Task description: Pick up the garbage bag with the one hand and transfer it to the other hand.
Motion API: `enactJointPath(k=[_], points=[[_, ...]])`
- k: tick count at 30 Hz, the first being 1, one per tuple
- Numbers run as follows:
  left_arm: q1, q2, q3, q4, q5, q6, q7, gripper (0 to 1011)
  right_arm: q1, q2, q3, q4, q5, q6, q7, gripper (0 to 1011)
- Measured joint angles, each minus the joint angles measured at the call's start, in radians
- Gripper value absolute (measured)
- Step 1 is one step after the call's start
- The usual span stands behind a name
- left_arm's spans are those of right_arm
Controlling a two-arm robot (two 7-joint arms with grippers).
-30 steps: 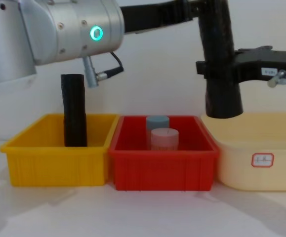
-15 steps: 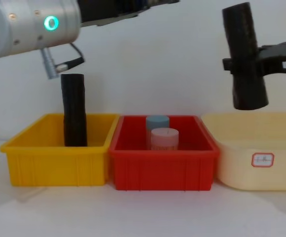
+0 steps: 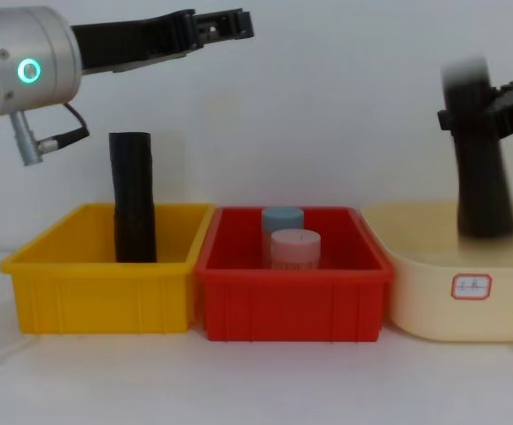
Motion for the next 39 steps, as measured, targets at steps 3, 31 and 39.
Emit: enactJointPath(k=[3,31,39], points=[[0.003,0.006,-0.005,0.003,0.0,-0.002,0.002,1002,0.009,0.004,0.0,0.011,-0.006,0.002,0.002,776],[0.011,0.025,-0.017,0.012,-0.002,-0.008,0.009,1002,0.037,0.015,0.002,0.049,-0.027,0.007,0.01,1000],[0.02,0.028,-0.019,0.013,0.005,-0.011,0.029,1001,0.041,0.014,-0.009,0.037,-0.021,0.026,0.043,1001]])
